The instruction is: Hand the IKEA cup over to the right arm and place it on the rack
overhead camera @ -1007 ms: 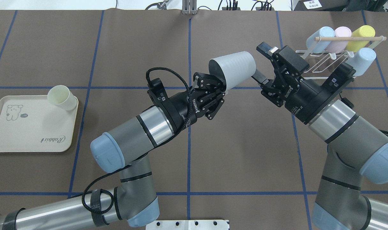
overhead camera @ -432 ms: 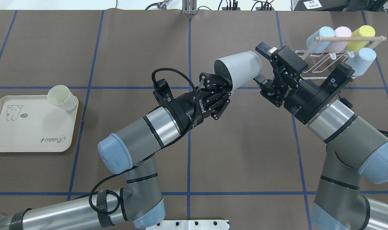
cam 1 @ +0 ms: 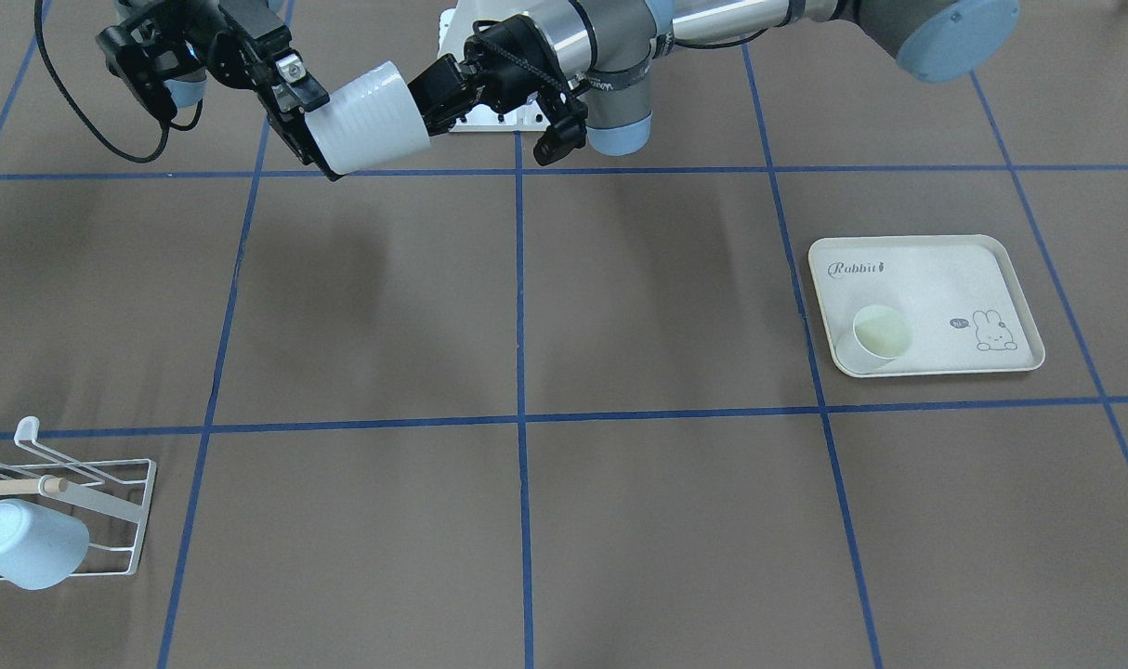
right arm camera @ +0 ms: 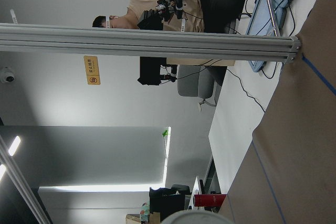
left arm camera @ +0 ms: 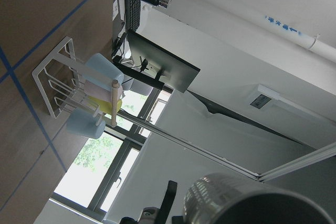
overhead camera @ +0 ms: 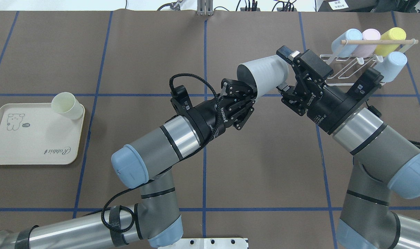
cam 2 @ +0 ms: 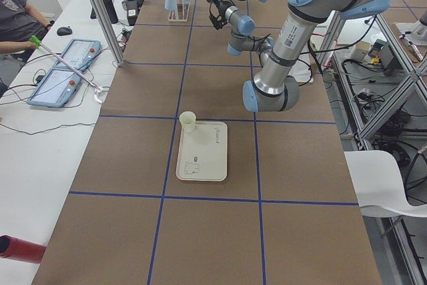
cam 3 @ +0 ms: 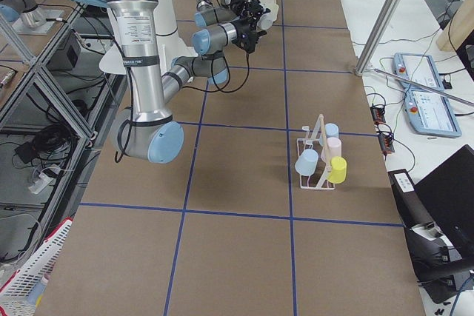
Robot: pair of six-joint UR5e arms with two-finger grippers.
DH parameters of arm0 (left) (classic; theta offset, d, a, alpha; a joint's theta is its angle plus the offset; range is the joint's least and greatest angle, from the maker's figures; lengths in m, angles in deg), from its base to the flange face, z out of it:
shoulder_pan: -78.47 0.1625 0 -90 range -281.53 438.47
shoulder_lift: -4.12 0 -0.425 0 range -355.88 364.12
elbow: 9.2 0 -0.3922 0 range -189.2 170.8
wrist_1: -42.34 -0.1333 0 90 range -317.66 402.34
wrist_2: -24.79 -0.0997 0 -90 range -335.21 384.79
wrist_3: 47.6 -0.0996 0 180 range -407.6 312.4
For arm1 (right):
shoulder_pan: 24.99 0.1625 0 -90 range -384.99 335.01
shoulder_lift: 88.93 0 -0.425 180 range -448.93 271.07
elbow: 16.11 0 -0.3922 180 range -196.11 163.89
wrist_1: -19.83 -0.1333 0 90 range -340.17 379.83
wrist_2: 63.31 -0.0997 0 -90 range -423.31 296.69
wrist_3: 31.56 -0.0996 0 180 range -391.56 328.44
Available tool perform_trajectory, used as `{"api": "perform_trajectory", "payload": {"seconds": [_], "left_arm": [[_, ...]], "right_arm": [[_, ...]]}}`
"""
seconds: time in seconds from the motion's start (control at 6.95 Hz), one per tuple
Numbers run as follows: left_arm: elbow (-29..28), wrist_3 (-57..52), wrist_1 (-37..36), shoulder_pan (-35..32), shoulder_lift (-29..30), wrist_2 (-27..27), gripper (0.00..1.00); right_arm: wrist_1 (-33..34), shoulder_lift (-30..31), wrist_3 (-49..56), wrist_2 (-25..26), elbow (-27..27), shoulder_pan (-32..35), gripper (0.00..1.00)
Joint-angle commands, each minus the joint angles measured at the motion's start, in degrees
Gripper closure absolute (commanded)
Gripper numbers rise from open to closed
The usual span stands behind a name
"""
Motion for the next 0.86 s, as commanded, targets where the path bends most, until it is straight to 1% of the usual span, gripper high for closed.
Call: {"api": "perform_trajectory", "payload": {"seconds": [0.0, 0.72], "left_arm": [[-0.14, 0.0, -0.22, 0.17, 0.37, -0.09, 1.0], [-1.37, 0.0, -0.05, 0.61, 1.25, -0.18, 1.0]], "right_arm": [[0.0, -0.01, 0.0, 0.0, 0.0, 0.0, 0.0], [-0.09, -0.1, 0.0, 0.0, -0.35, 0.0, 0.0]]}}
